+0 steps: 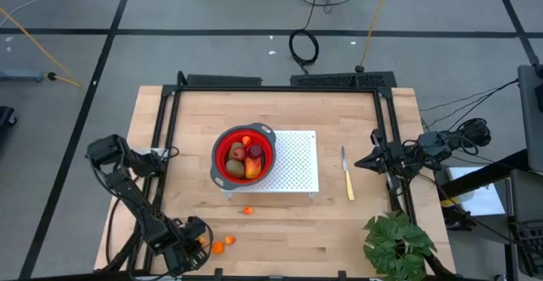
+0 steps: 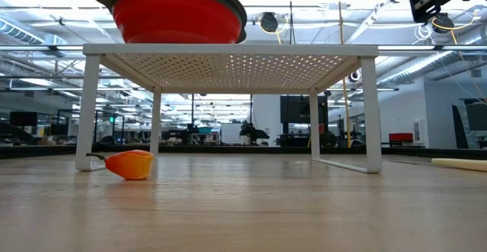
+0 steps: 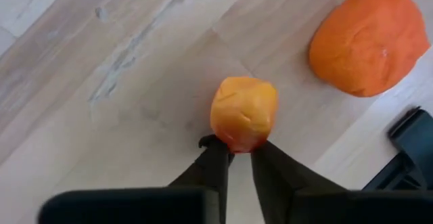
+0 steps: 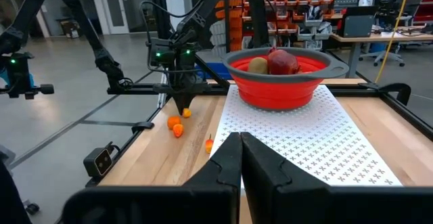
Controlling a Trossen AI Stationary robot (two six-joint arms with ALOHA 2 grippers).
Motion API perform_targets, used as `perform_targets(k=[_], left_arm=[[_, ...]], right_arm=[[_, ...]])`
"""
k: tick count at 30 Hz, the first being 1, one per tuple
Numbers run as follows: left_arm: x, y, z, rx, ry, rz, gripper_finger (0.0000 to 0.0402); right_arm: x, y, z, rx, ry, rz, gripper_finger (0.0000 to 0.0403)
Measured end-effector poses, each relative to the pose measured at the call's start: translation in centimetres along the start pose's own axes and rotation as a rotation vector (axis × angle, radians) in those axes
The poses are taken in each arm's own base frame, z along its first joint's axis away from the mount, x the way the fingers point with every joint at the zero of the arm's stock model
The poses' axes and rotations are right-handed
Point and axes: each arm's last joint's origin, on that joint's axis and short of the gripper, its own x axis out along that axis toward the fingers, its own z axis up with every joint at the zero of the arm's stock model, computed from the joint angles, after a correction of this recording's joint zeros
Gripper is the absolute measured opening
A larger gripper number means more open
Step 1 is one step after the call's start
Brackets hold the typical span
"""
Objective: Pick & Place Fruit
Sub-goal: Put the orange pear into the red strainer bowl on the shelf
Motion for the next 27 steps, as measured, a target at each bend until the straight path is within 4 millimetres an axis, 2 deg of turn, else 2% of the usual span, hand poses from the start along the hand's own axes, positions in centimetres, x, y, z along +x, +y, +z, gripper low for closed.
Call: perform_targets(k=[5,11,17,22,27], left_arm=[[-0.1,-0.1,0.0,-0.004,-0.002,-0.020,0.0006],[-0.8,-0.1,0.1,-0.006,-0.006,-0.036,0.0005],[-2.8,-0.3,0.4,-0.029,-0.030,-0.112,0.0004],[-5.5,-0.5,1.2,-0.060,-0.179,-0.245,0.0004],[-8.9,-0.6,2.4,-0.080,-0.461,-0.413,0.0003]], right_arm=[[0.0,0.0,0.0,0.000,0.000,0.000,0.0000],[0.0,0.0,0.0,0.000,0.000,0.000,0.0000],[0.0,0.0,0.0,0.000,0.000,0.000,0.0000],[0.0,0.0,0.0,0.000,0.000,0.000,0.0000],[0.0,0.0,0.0,0.000,0.000,0.000,0.0000]])
